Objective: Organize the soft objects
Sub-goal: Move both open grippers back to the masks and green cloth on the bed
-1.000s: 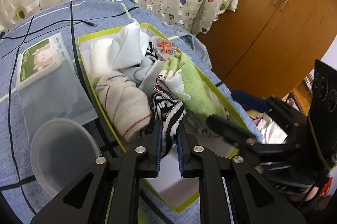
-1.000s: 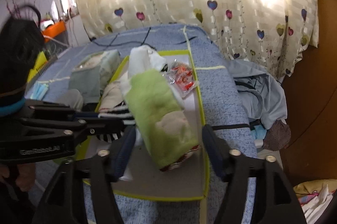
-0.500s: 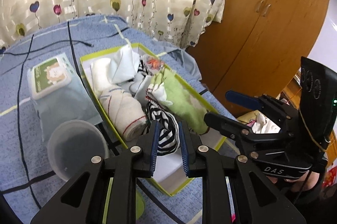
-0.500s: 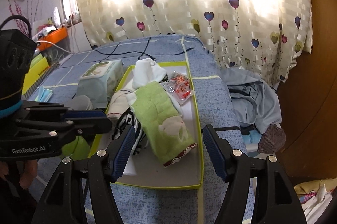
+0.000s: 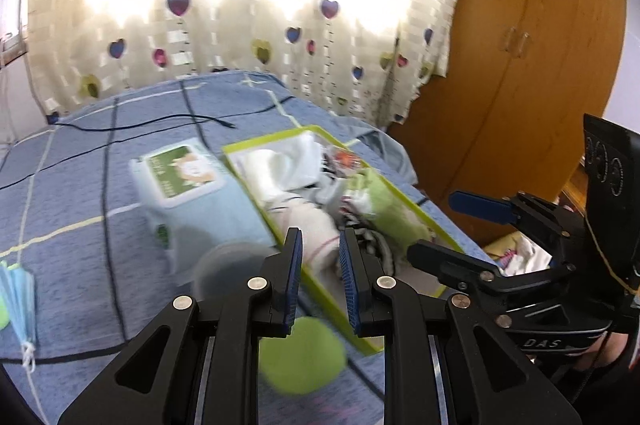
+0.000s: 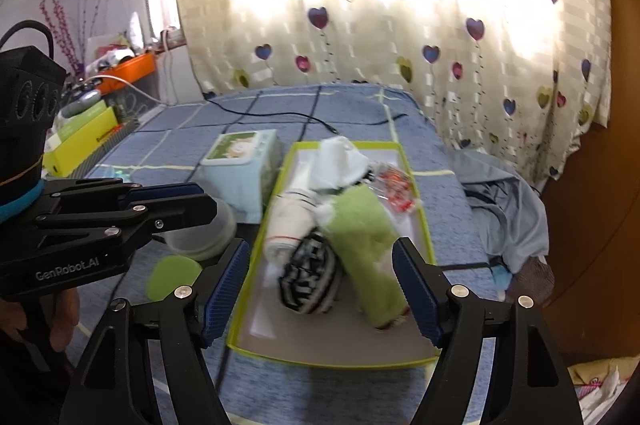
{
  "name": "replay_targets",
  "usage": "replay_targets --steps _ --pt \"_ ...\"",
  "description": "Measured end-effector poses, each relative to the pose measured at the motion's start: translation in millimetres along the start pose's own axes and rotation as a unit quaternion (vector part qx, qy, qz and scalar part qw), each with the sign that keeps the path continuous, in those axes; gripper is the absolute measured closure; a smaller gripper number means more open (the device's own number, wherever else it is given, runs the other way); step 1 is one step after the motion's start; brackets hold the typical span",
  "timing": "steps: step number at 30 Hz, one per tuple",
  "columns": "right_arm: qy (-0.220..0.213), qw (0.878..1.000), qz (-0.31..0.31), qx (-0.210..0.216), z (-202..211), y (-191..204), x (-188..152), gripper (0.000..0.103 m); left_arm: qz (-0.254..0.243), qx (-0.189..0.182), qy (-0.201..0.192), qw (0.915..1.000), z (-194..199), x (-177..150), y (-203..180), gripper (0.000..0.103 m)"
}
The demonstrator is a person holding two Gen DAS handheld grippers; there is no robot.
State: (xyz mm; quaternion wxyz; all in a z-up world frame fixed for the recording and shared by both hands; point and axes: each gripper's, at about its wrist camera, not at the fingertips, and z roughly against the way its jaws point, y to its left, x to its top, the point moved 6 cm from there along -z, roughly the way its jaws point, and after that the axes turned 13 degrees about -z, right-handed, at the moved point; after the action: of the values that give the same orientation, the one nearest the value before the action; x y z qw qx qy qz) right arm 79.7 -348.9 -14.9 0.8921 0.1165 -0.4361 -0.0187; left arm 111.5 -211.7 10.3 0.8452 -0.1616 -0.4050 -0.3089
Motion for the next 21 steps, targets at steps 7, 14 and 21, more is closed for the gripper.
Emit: replay_targets --steps 7,14,21 --pt "0.001 1.000 0.011 0.025 -5.7 28.5 1.8 0.022 0.027 0.036 -0.001 0.9990 14.2 -16.2 28.8 0.083" --pt "0.006 0.998 0.033 0.043 -11.6 56.5 2.4 0.021 0.053 0.064 -0.016 0.9964 33.1 -29.6 55.4 0.083" --pt "0.010 0.997 0.048 0.061 -17.4 79.5 1.2 0.021 0.075 0.071 -0.019 0.9945 47.0 -40.6 77.5 0.083"
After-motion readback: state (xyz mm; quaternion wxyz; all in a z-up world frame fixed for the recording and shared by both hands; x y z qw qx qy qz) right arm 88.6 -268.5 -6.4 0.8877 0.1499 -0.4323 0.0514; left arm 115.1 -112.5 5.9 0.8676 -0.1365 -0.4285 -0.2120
